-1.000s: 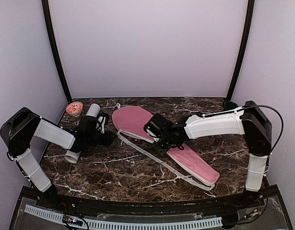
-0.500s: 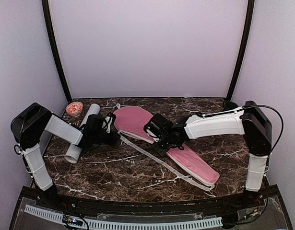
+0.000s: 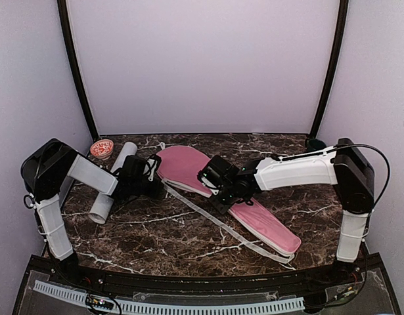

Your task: Pack up the badminton gear

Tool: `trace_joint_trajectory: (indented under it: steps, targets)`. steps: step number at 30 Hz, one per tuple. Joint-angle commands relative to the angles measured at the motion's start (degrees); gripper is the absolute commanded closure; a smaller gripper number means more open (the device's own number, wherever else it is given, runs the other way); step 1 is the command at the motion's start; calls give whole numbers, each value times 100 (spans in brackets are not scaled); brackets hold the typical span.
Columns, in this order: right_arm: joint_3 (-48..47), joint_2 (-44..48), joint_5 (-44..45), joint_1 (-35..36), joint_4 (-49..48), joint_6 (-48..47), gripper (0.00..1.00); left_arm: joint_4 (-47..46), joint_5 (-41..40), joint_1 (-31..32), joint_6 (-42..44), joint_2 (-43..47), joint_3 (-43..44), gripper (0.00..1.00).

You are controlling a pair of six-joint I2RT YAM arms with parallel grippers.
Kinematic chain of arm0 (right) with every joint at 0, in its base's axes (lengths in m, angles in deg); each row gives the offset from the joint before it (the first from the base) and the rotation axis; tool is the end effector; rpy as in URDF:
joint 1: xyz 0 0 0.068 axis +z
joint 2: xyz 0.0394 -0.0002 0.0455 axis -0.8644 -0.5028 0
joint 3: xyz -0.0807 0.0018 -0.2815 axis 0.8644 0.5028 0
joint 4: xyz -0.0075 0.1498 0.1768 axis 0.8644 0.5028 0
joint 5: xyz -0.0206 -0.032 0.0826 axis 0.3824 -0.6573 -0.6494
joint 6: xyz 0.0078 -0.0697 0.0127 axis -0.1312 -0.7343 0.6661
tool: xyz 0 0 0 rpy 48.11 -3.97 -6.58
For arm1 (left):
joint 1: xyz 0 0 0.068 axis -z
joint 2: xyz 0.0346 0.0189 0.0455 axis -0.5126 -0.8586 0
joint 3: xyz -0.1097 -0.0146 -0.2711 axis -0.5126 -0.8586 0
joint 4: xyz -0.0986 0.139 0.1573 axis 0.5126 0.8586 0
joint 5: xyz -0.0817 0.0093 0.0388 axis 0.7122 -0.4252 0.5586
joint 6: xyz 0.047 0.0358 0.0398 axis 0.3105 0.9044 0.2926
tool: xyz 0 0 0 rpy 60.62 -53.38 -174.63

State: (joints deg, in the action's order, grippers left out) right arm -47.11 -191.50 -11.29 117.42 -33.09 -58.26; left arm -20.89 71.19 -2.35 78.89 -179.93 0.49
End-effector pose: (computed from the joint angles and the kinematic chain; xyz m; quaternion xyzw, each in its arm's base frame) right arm 0.2239 0.3199 0.2003 -0.3715 0.8844 0.0050 0.2827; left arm 0.3270 -0.1795 0.1536 0.1626 0.8702 -0.1602 0.4366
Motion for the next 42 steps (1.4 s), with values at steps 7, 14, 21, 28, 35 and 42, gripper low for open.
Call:
trace_joint_trajectory:
  steps: [7,14,21,28,35,42]
  targets:
    - [-24,193,-73,-21,-188,115,100,145,327,-4,75,140,-36,100]
    - [-152,53,-129,-29,-201,162,100,156,756,244,103,369,-194,100]
    - [-192,6,-150,-30,-162,164,100,10,241,429,80,717,-533,100]
    - [-46,148,-247,-30,-170,155,100,347,-350,304,685,837,-318,87]
    - [-29,178,-311,-32,-144,137,100,686,-350,259,1473,548,44,84]
    - [44,245,-376,-30,-189,157,100,708,-275,251,1836,395,174,86]
